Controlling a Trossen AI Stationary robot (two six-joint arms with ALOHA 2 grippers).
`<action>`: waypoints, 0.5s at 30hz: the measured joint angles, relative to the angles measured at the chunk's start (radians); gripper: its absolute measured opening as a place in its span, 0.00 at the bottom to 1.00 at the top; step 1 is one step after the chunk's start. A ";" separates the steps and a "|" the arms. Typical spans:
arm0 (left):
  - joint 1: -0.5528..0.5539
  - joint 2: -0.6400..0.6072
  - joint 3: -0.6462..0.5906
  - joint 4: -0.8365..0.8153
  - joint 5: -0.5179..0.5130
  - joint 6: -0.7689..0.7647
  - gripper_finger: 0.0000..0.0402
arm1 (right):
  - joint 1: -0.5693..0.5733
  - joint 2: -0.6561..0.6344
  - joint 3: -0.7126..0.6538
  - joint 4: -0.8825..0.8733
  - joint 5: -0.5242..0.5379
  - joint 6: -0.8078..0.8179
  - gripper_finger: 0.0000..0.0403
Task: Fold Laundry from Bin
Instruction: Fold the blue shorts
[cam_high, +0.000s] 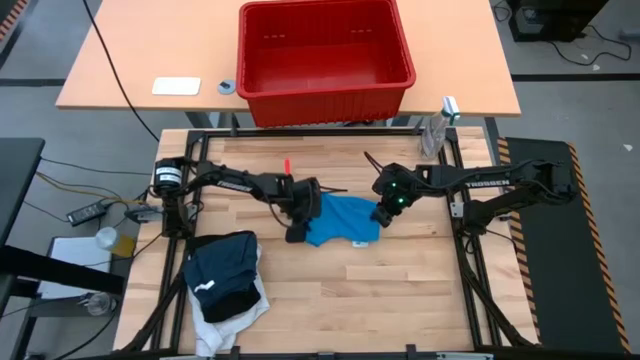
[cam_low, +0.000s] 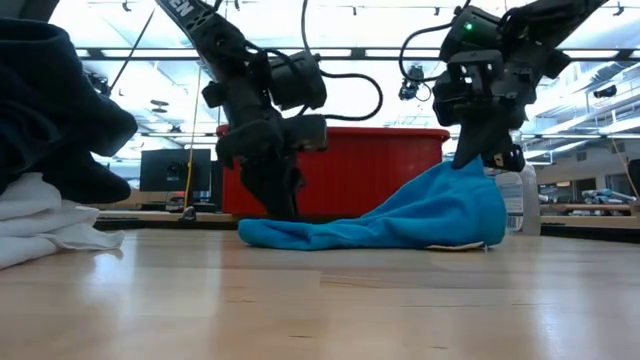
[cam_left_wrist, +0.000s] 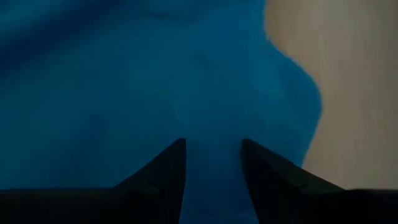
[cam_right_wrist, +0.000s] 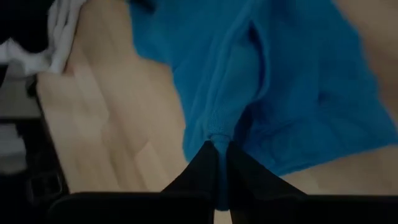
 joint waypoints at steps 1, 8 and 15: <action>-0.003 0.000 -0.003 0.010 0.001 0.003 0.39 | -0.005 0.000 0.000 0.001 0.015 0.014 0.06; -0.037 0.000 -0.006 0.003 0.001 0.027 0.39 | -0.023 0.000 0.000 0.002 0.123 0.094 0.06; -0.068 0.000 -0.006 0.003 -0.025 0.032 0.39 | -0.034 0.030 0.000 0.010 0.198 0.210 0.06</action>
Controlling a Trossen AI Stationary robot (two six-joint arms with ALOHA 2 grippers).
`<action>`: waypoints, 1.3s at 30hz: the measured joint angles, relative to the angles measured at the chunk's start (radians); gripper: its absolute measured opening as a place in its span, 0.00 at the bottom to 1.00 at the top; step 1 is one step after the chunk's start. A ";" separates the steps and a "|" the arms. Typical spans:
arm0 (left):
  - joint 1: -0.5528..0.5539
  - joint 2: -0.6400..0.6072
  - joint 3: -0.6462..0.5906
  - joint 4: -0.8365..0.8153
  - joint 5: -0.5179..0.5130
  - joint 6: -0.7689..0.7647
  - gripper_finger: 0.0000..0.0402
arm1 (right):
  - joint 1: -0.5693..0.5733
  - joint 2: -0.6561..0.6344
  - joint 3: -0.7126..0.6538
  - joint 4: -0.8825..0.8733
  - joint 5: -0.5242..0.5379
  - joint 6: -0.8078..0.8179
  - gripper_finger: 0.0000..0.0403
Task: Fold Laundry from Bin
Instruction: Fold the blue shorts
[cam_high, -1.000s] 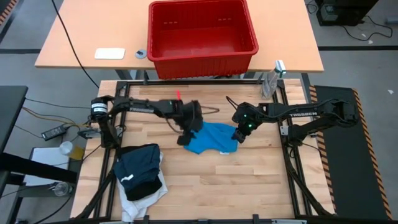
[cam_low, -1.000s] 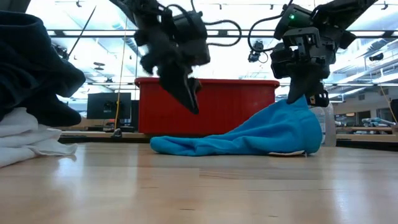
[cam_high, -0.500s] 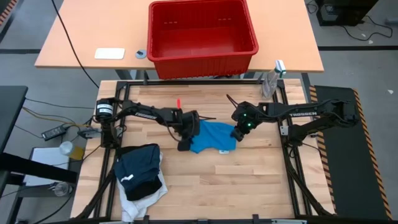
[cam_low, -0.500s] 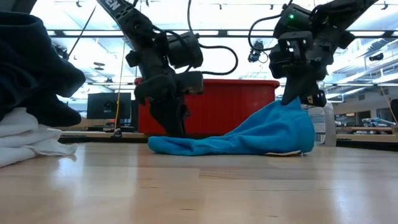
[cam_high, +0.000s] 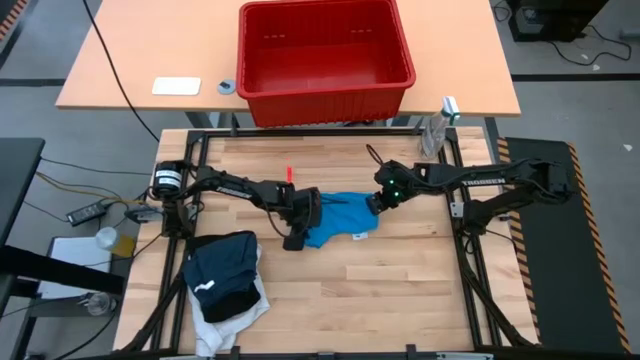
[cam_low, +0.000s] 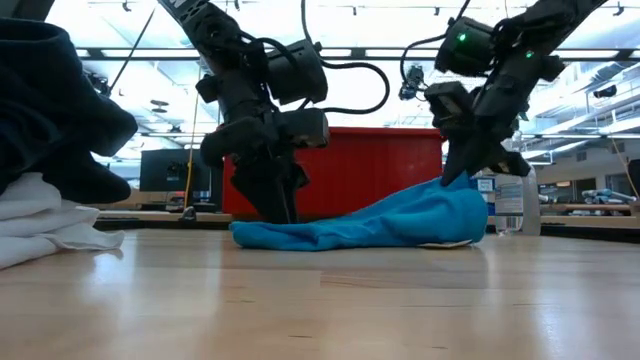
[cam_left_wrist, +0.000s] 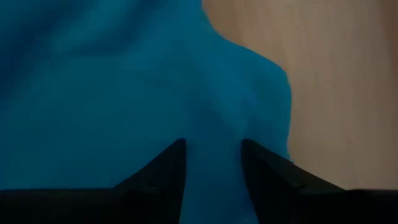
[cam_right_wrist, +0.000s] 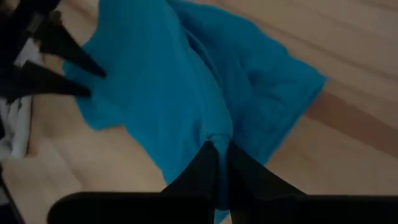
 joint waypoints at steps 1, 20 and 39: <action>-0.001 0.000 0.000 0.000 -0.008 -0.001 0.39 | -0.005 0.013 0.000 0.011 0.001 0.007 0.06; -0.017 0.000 0.000 -0.041 -0.023 -0.028 0.39 | -0.220 0.209 0.000 0.254 -0.090 0.280 0.06; -0.035 0.000 0.000 -0.052 -0.028 -0.047 0.39 | -0.341 0.209 0.000 0.204 -0.131 0.488 0.24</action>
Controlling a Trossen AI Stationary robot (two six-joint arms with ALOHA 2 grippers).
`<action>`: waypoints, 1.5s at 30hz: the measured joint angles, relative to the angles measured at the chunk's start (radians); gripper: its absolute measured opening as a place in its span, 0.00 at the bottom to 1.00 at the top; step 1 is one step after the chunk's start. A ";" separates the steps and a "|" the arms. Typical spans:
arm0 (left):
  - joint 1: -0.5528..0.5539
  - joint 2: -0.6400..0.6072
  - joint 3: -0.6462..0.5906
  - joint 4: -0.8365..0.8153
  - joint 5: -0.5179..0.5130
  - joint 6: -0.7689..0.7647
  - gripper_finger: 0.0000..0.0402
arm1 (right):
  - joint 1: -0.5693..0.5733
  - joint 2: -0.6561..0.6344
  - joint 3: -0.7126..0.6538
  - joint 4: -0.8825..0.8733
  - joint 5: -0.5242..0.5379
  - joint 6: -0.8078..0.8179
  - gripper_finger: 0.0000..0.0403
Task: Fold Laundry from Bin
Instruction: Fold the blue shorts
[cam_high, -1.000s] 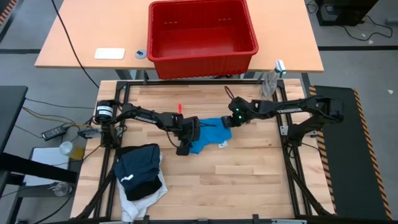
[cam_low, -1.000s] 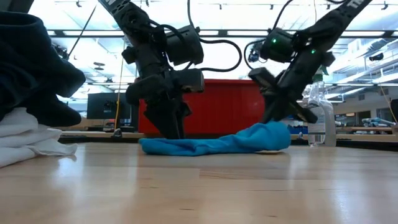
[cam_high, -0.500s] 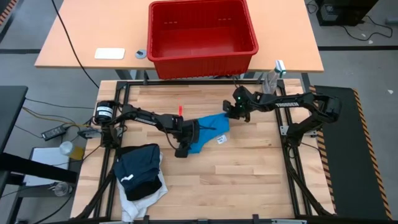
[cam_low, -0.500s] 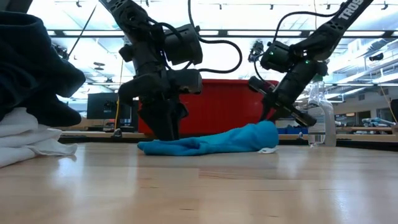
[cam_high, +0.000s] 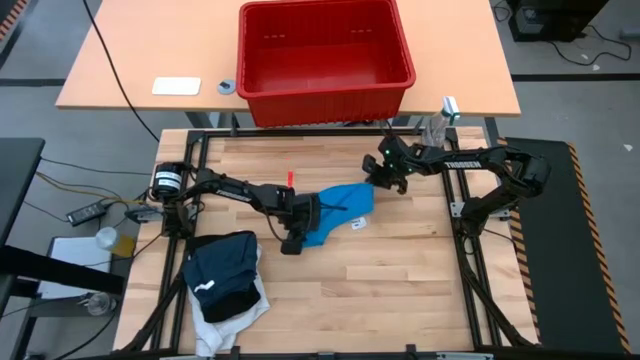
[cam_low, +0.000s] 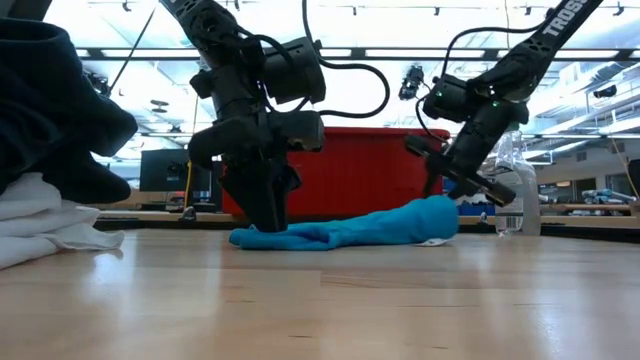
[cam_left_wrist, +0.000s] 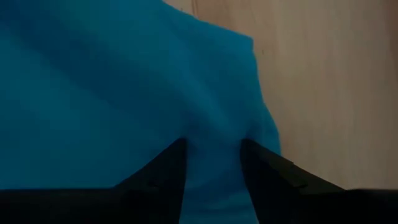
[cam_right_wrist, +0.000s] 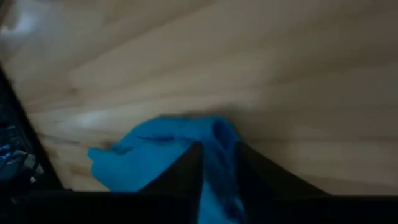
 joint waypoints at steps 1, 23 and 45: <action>0.000 0.000 0.000 0.000 -0.003 0.000 0.39 | 0.000 0.000 0.000 0.013 0.002 -0.012 0.28; 0.050 -0.128 0.024 0.037 0.050 -0.105 0.39 | -0.108 -0.241 0.001 -0.082 0.014 -0.704 0.56; 0.047 -0.113 0.024 0.132 0.031 -0.392 0.39 | 0.009 0.075 0.000 0.116 0.103 -0.907 0.52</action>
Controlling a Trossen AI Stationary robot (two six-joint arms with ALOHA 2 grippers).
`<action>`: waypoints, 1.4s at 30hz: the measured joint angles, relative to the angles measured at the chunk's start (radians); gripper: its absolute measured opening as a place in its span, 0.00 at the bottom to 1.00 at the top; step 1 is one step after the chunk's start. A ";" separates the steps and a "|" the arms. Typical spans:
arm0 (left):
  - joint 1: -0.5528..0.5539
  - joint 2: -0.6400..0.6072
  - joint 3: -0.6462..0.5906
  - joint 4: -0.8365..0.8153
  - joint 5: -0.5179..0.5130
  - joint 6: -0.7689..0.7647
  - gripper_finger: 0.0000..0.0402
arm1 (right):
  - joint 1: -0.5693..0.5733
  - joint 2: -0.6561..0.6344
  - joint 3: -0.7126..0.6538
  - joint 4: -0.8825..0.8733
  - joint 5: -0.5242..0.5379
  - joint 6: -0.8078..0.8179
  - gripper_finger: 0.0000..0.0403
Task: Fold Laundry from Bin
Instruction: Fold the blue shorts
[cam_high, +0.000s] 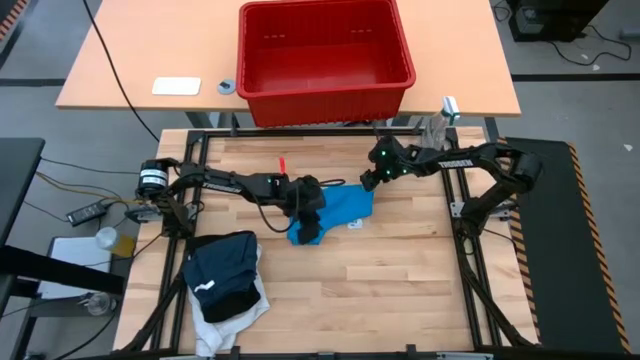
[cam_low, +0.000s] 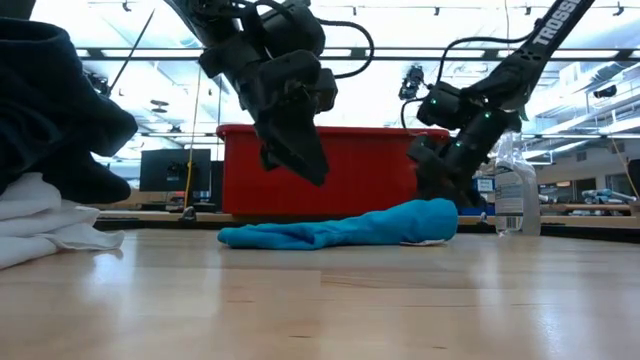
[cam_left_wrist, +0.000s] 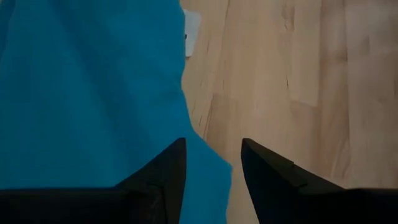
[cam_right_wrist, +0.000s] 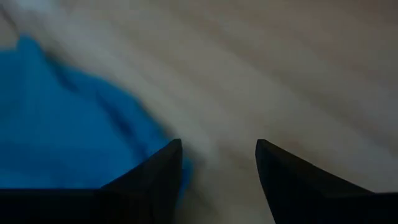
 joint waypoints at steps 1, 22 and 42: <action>0.000 -0.003 0.000 -0.001 0.000 -0.014 0.39 | 0.013 0.000 0.000 -0.024 -0.005 -0.007 0.52; 0.054 -0.168 -0.001 -0.040 -0.007 -0.005 0.39 | 0.333 -0.256 0.002 -0.359 -0.015 0.391 0.50; -0.122 -0.111 -0.001 0.105 0.064 0.078 0.39 | 0.438 -0.092 -0.014 -0.149 0.121 0.471 0.50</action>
